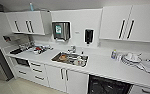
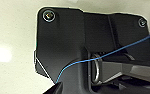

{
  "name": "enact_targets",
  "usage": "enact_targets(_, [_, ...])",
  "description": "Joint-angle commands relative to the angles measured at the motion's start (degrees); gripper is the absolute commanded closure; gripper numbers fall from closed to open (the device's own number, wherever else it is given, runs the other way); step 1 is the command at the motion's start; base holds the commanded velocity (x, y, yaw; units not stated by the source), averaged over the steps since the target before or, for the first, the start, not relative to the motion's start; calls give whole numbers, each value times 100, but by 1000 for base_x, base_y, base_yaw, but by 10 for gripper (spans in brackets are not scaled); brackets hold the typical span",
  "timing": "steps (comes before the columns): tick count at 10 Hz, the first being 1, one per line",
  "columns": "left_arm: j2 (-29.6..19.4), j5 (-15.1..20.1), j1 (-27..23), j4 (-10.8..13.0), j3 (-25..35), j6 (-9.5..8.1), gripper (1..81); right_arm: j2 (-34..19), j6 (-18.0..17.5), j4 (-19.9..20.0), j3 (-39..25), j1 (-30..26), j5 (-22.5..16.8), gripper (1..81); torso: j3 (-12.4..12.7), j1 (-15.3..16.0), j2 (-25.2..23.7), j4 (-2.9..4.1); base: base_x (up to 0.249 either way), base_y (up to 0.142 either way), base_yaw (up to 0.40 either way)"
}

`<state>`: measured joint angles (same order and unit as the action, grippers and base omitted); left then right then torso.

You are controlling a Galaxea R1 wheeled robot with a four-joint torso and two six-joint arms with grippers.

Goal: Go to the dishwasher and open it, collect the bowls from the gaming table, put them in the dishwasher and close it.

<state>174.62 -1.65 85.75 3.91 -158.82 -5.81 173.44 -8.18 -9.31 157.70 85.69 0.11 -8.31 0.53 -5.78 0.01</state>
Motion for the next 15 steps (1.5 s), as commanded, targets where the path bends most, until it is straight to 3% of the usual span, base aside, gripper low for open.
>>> enact_targets(1, [-5, 314, -229, 75, 0, 45, 10, -17, 27, 52, 23, -285, -301, 10, 0, 0, 0, 0, 0, 0, 351])
enact_targets(6, [12, 314, -238, 189, 0, 63, 10, -61, 18, 52, 67, -302, -301, 10, 0, 0, 0, 0, 0, 0, 353])
enact_targets(15, [21, 323, -273, 189, 0, 63, 10, -43, 18, 61, 58, -302, -301, 10, 0, 0, 0, 0, 0, 0, 355])
